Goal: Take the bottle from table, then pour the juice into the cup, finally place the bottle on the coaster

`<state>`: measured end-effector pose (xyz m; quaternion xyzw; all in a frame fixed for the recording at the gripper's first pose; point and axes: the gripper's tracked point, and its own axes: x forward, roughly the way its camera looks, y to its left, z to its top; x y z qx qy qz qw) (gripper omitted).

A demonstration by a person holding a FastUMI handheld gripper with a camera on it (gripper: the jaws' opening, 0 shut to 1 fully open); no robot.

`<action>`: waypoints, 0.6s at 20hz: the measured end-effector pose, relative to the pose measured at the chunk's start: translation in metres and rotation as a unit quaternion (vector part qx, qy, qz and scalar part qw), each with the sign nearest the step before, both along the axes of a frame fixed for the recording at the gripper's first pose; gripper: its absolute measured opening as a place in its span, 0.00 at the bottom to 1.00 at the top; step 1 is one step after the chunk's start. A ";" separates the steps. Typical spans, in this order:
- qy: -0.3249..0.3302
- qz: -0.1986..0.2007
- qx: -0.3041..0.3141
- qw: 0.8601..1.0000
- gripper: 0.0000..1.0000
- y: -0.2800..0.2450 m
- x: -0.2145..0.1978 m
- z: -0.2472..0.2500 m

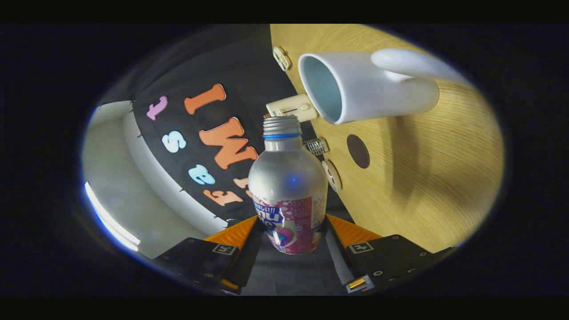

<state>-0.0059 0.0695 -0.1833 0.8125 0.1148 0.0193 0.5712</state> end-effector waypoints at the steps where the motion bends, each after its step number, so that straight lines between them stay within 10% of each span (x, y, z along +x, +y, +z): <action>1: -0.002 -0.001 0.001 1.000 0.75 0.001 0.001 0.000; 12: -0.020 -0.026 0.025 0.999 0.76 -0.006 0.006 0.019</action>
